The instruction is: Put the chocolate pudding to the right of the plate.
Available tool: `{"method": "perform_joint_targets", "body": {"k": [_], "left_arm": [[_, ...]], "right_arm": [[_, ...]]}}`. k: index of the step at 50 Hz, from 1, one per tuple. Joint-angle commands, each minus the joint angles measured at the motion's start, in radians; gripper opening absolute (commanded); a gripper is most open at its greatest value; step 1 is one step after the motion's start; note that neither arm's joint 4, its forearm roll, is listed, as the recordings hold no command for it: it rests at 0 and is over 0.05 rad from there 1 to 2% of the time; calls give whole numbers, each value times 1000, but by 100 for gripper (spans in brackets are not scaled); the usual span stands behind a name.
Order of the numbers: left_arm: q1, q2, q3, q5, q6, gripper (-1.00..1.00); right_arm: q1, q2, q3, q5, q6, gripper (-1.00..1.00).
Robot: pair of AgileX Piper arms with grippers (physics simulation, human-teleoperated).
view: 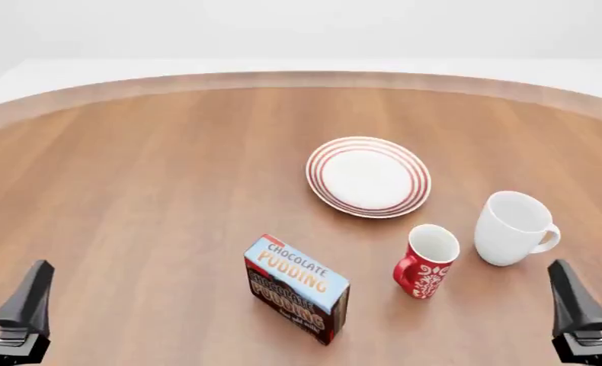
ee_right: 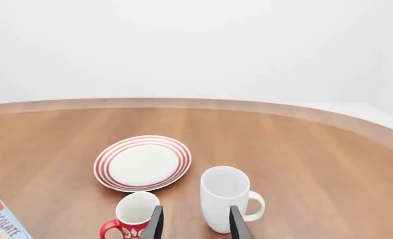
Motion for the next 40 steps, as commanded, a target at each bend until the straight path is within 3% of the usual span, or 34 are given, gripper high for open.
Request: {"method": "perform_joint_targets", "body": {"k": [1,15,23,29,31,33,38,40], "left_arm": [[0,5,-3,-1,0,100],[0,5,-3,-1,0,100],[0,5,-3,-1,0,100],[0,5,-3,-1,0,100],[0,5,-3,-1,0,100],[0,5,-3,-1,0,100],[0,5,-3,-1,0,100],[0,5,-3,-1,0,100]], "right_arm": [[-5,30,-12,-15,1,100],[-7,103,-98,25,-17,100],[45,187,-204,66,-58,100],[111,297,-352,121,-111,100],[151,348,-467,178,-140,100],[173,367,-522,203,-129,100],[237,446,-661,278,-206,100],[263,473,-698,296,-203,100]]}}
